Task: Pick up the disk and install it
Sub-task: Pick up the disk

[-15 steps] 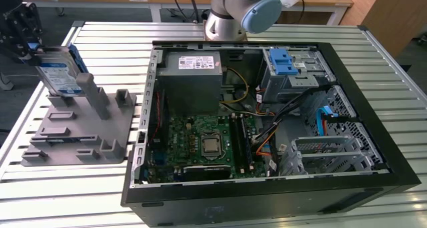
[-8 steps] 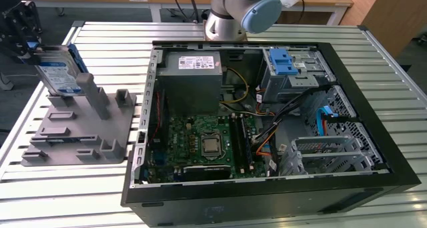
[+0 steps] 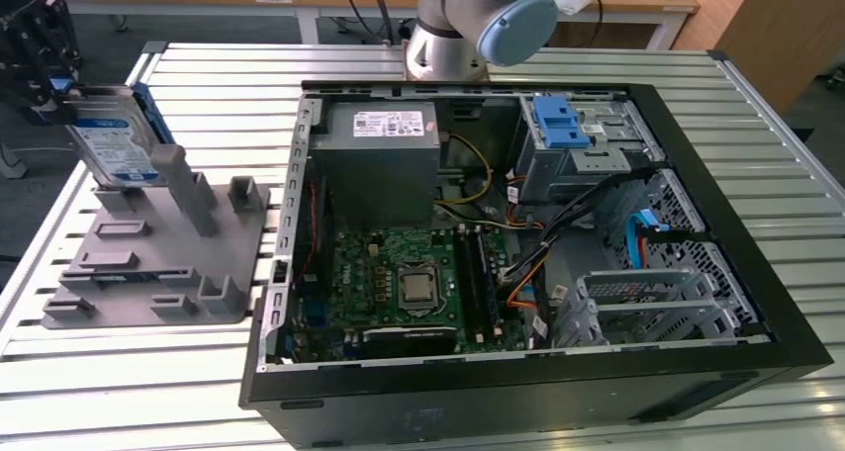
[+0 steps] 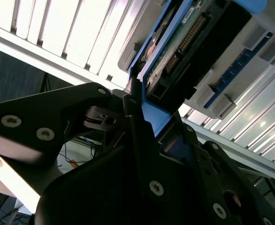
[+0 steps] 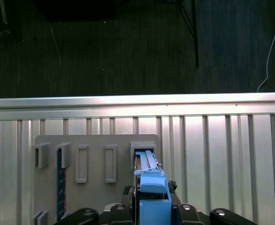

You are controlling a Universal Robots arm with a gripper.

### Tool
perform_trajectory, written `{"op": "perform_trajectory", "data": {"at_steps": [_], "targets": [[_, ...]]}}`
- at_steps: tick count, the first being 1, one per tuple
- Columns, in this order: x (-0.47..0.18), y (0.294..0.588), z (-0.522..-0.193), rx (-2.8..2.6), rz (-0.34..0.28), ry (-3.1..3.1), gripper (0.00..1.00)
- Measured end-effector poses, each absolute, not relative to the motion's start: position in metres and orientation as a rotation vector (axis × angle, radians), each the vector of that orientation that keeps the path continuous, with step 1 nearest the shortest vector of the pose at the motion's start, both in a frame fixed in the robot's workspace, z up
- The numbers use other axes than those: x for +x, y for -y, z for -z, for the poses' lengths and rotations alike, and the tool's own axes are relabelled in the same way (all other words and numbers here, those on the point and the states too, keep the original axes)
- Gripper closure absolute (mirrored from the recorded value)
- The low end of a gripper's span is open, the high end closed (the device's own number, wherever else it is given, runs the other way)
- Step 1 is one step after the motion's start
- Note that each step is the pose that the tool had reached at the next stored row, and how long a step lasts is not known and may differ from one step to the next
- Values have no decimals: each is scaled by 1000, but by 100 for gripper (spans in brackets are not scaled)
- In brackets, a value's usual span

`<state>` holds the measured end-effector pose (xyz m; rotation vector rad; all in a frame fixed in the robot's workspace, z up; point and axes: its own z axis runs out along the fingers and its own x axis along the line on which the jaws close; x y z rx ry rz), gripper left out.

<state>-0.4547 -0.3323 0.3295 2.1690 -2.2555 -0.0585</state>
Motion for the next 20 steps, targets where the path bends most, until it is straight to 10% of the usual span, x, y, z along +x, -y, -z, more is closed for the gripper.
{"op": "perform_trajectory", "data": {"at_steps": [20], "targets": [[-455,332,-338,2169,59,2255,64]]}}
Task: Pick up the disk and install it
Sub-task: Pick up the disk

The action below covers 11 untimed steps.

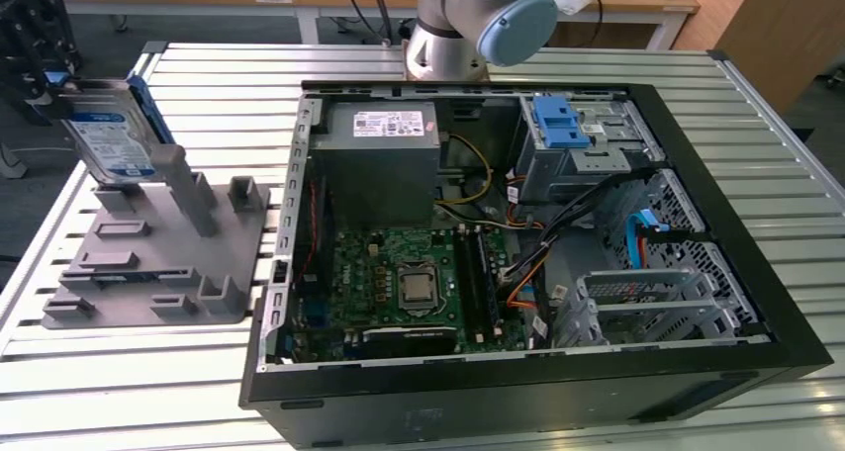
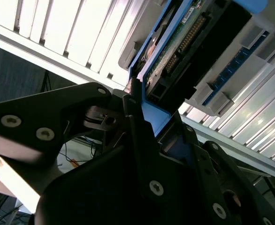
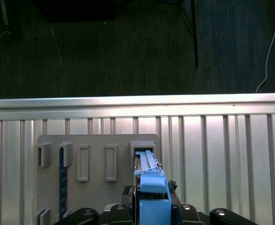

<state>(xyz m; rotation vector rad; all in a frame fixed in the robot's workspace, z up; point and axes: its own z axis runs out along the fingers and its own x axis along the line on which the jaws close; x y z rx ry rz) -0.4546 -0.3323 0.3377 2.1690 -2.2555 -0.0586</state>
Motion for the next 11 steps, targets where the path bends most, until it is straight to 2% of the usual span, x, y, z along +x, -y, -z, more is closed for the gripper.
{"op": "perform_trajectory", "data": {"at_steps": [11], "targets": [[-455,332,-344,2169,59,2255,64]]}}
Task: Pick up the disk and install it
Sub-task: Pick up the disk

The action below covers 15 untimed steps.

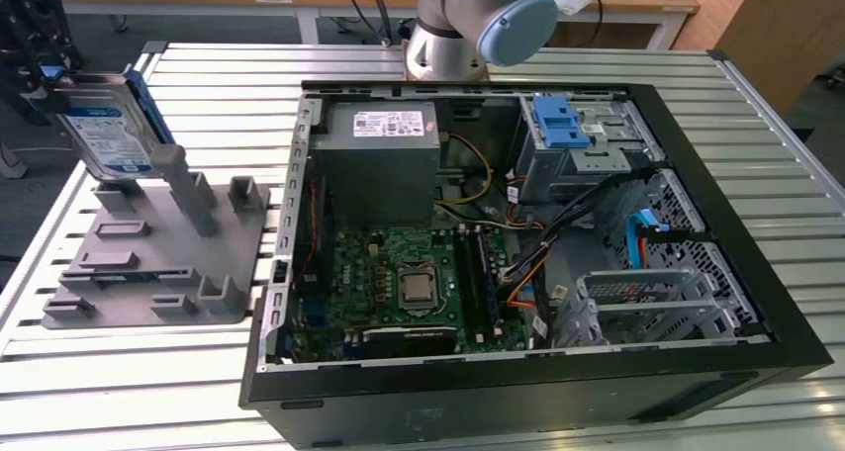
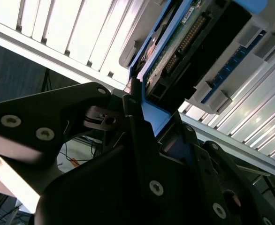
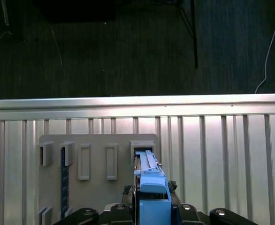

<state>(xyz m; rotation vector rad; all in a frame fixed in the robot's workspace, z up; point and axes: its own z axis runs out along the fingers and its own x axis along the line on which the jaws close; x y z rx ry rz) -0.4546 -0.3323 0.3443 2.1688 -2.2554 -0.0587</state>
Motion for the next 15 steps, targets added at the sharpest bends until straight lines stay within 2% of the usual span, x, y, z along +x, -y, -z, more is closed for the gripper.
{"op": "perform_trajectory", "data": {"at_steps": [15], "targets": [[-455,332,-355,2169,59,2255,64]]}}
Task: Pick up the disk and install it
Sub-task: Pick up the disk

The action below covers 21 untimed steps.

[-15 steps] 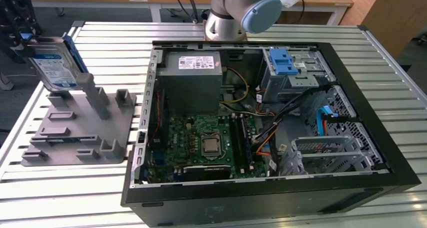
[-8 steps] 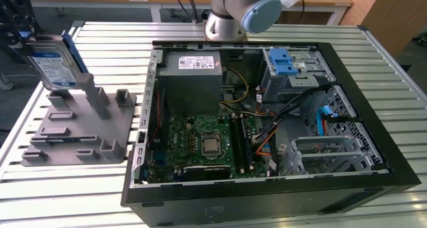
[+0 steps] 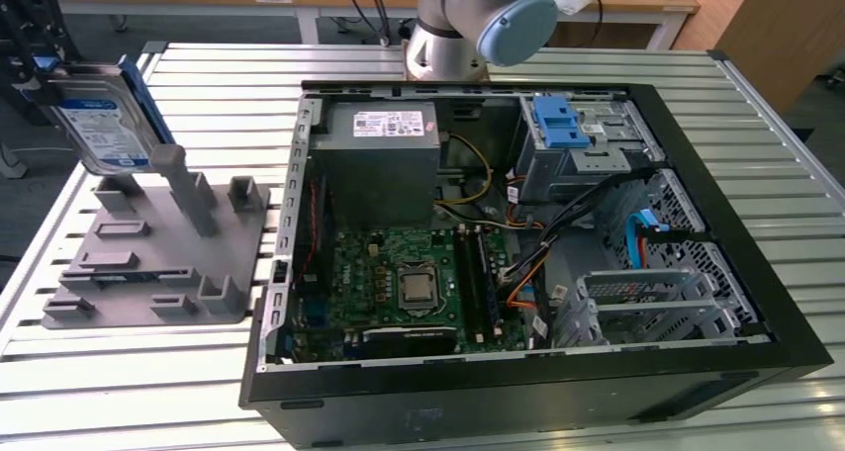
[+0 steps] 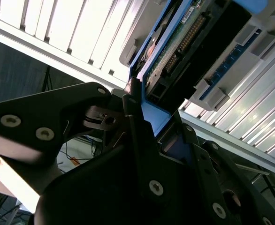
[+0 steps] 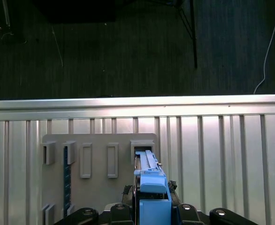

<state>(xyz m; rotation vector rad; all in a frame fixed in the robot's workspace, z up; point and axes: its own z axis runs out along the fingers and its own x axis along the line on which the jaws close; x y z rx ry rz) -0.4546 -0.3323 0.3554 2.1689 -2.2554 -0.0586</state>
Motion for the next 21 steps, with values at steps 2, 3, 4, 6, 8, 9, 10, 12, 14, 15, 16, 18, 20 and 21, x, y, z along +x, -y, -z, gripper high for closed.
{"op": "perform_trajectory", "data": {"at_steps": [2,3,4,6,8,9,10,12,14,15,16,18,20,21], "targets": [[-455,332,-357,2169,59,2255,64],[-455,332,-358,2169,59,2255,64],[-455,332,-359,2169,59,2255,64],[-455,332,-361,2169,59,2255,64],[-455,332,-363,2169,59,2255,64],[-455,332,-364,2169,59,2255,64],[-455,332,-365,2169,59,2255,64],[-455,332,-368,2169,59,2256,64],[-455,332,-370,2169,59,2256,64],[-455,332,-371,2169,59,2255,64],[-455,332,-372,2169,59,2255,64],[-455,332,-374,2169,58,2256,64],[-455,332,-374,2169,58,2256,64],[-455,332,-374,2169,59,2255,64]]}}
